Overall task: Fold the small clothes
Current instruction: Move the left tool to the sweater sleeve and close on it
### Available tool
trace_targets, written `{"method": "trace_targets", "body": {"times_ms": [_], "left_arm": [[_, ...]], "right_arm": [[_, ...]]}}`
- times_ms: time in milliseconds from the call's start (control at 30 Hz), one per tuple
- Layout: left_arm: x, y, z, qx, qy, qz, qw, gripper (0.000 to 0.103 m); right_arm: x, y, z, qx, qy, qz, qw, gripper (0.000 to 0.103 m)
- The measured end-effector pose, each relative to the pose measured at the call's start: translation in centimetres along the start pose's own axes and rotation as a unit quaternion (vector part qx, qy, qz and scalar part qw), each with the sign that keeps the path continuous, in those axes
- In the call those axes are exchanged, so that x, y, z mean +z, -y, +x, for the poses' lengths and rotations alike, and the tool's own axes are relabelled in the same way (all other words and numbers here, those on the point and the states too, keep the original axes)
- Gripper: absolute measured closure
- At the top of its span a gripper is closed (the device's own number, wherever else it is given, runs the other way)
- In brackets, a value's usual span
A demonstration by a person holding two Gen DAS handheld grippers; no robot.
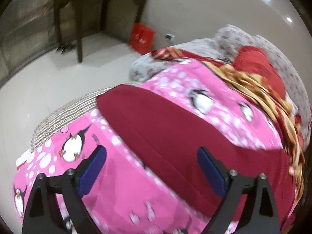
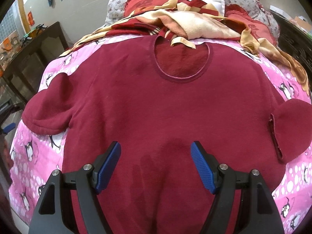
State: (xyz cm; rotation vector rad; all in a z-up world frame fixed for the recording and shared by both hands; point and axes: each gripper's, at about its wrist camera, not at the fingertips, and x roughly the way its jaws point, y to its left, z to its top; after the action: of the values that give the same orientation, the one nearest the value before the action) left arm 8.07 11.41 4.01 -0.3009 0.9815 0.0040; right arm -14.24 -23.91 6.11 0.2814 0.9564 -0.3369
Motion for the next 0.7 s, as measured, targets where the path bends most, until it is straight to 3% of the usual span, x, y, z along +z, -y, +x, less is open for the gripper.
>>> {"method": "trace_targets", "body": {"times_ms": [133, 200, 300, 333, 367, 400, 533, 700], "left_arm": [[1.2, -1.7, 2.7, -0.005, -0.022, -0.047, 0.9986, 0.019], [1.6, -1.7, 3.0, -0.005, -0.008, -0.051, 0.9987, 0.021], [2.3, -1.0, 3.8, -0.004, -0.008, -0.033, 0.9994, 0.046], [2.5, -0.9, 4.0, -0.003, -0.007, -0.028, 0.9996, 0.068], [2.6, -0.6, 4.2, -0.007, -0.011, -0.019, 0.9997, 0.084], [2.7, -0.3, 4.1, -0.015, -0.016, -0.013, 0.9997, 0.089], [2.8, 1.2, 1.3, -0.039, 0.013, 0.002, 0.9991, 0.094], [1.6, 6.5, -4.7, -0.128, 0.048, 0.044, 0.9897, 0.094]], "right_arm": [[0.0, -0.2, 0.1, -0.002, -0.003, -0.006, 1.000, 0.012], [0.1, -0.2, 0.2, -0.004, -0.005, -0.006, 1.000, 0.012], [0.1, 0.2, 0.3, -0.003, -0.008, -0.001, 1.000, 0.012], [0.1, 0.3, 0.3, -0.002, -0.009, 0.002, 1.000, 0.012], [0.1, 0.4, 0.3, 0.000, -0.010, 0.004, 1.000, 0.012], [0.0, 0.6, 0.2, 0.001, -0.010, 0.005, 1.000, 0.012], [0.0, 1.2, -0.2, -0.006, -0.004, 0.004, 1.000, 0.012], [0.3, 3.0, -0.4, -0.005, -0.002, 0.031, 0.999, 0.012]]}}
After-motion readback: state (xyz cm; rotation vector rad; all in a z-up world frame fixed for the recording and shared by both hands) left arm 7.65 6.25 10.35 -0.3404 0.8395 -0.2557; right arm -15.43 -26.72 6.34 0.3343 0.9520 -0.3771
